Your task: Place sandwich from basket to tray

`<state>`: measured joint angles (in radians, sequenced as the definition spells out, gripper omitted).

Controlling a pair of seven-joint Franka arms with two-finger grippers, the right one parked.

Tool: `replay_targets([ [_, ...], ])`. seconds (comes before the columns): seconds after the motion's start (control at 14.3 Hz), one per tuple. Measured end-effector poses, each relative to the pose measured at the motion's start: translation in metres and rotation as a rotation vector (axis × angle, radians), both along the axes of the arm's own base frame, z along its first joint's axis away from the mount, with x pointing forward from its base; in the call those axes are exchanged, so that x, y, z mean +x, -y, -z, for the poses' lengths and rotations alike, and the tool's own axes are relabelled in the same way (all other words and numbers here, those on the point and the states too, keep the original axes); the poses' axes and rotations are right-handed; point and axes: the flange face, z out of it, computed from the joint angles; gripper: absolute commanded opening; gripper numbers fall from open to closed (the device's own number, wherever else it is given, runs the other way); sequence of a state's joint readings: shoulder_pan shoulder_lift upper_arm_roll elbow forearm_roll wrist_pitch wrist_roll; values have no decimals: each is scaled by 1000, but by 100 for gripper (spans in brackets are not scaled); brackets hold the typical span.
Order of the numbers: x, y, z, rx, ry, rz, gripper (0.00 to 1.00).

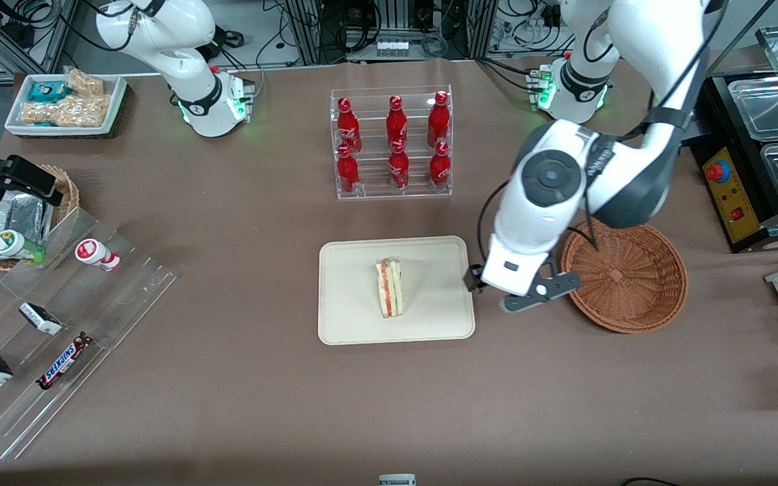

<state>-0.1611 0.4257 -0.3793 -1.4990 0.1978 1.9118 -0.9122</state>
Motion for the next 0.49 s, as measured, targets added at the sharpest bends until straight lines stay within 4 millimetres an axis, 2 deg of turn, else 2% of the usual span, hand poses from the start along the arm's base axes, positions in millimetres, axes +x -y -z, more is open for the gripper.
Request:
replay_targets([
  [0.28,5,-49,-25,-3,-43,42,100],
  [0.49,5,-94,-47,8,-81,102,100],
])
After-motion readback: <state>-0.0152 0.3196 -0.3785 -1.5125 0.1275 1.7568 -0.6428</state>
